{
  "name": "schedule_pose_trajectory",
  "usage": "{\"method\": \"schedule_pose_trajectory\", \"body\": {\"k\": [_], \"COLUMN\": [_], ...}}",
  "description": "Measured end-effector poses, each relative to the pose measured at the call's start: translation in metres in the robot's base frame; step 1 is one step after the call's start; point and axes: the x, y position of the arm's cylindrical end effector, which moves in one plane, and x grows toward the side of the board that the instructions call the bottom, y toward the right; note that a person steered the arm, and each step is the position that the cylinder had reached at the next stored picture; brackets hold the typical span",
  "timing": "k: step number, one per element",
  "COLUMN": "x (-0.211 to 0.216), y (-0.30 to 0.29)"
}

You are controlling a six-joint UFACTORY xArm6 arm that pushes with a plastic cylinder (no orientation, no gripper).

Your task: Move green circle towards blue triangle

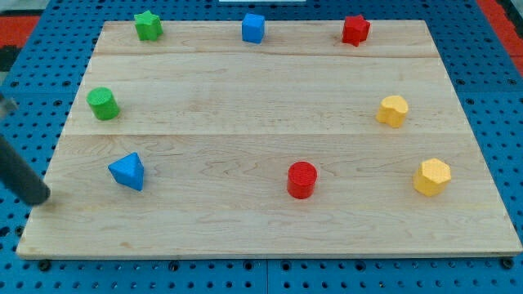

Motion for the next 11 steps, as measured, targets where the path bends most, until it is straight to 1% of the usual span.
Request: {"method": "schedule_pose_trajectory", "body": {"k": [1, 2, 3, 4, 5, 6, 7, 8, 9, 10, 11], "x": [-0.019, -0.019, -0.020, -0.056, -0.091, -0.135, -0.159, -0.155, -0.182, -0.160, -0.118], "y": [0.076, 0.171, 0.102, 0.035, -0.016, 0.030, 0.028, 0.050, 0.076, 0.104, 0.120]}}
